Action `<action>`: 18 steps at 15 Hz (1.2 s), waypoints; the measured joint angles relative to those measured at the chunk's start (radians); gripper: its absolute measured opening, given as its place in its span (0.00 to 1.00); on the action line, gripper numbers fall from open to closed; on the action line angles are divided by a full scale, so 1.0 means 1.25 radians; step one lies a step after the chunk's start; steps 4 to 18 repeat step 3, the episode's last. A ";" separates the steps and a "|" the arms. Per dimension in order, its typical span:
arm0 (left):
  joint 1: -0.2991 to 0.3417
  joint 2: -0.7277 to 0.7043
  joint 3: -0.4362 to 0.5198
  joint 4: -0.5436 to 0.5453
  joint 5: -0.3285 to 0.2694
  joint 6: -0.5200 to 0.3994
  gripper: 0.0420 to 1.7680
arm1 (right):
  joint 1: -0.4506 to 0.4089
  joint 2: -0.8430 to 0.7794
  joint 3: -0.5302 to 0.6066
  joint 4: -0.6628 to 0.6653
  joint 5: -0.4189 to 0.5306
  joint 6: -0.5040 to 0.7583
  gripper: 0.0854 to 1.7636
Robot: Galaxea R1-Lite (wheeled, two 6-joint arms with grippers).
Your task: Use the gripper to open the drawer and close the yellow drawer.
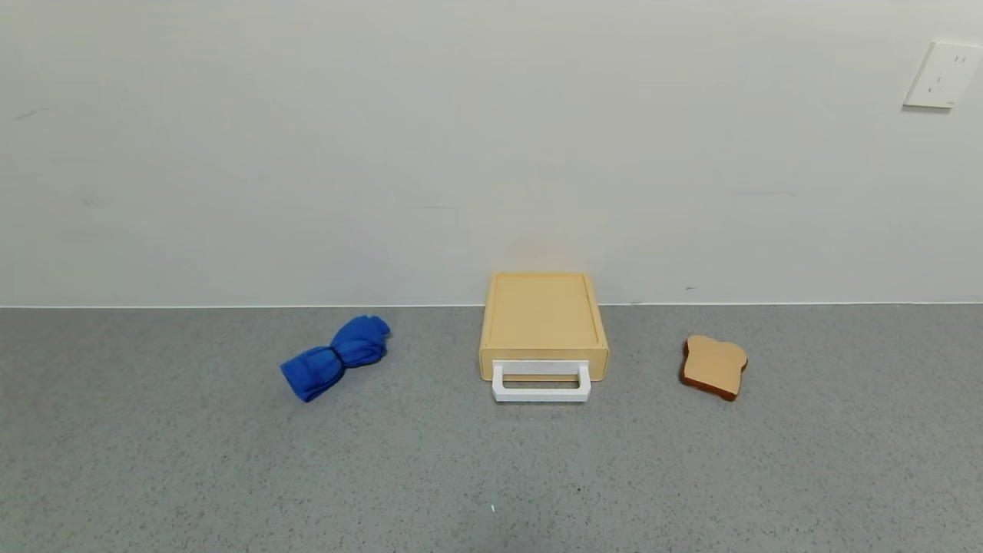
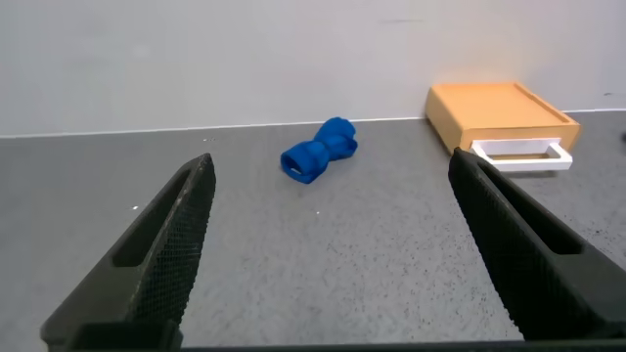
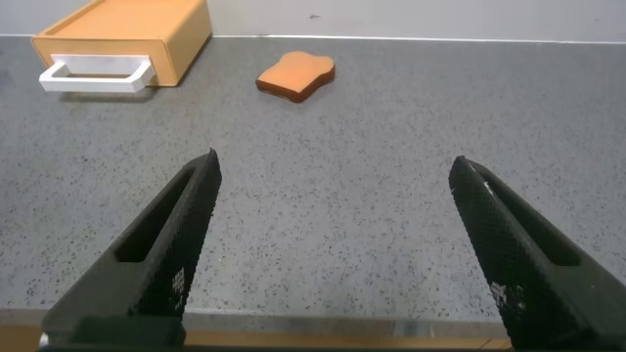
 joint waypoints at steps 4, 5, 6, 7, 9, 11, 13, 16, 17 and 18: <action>0.000 -0.016 0.137 -0.108 -0.031 0.004 0.97 | 0.000 0.000 0.000 0.000 0.000 0.000 0.97; 0.000 -0.016 0.137 -0.108 -0.031 0.004 0.97 | 0.000 0.000 0.000 0.000 0.000 0.000 0.97; 0.000 -0.016 0.137 -0.108 -0.031 0.004 0.97 | 0.000 0.000 0.000 0.000 0.000 0.000 0.97; 0.000 -0.016 0.137 -0.108 -0.031 0.004 0.97 | 0.000 0.000 0.000 0.000 0.000 0.000 0.97; 0.000 -0.016 0.137 -0.108 -0.031 0.004 0.97 | 0.000 0.000 0.000 0.000 0.000 0.000 0.97; 0.000 -0.016 0.137 -0.108 -0.031 0.004 0.97 | 0.000 0.000 0.000 0.000 0.000 0.000 0.97; 0.000 -0.016 0.137 -0.108 -0.031 0.004 0.97 | 0.000 0.000 0.000 0.000 0.000 0.000 0.97; 0.000 -0.016 0.137 -0.108 -0.031 0.004 0.97 | 0.000 0.000 0.000 0.000 0.000 0.000 0.97; 0.000 -0.016 0.137 -0.108 -0.031 0.004 0.97 | 0.000 0.000 0.000 0.000 0.000 0.000 0.97; 0.000 -0.016 0.137 -0.108 -0.031 0.004 0.97 | 0.000 0.000 0.000 0.000 0.000 0.000 0.97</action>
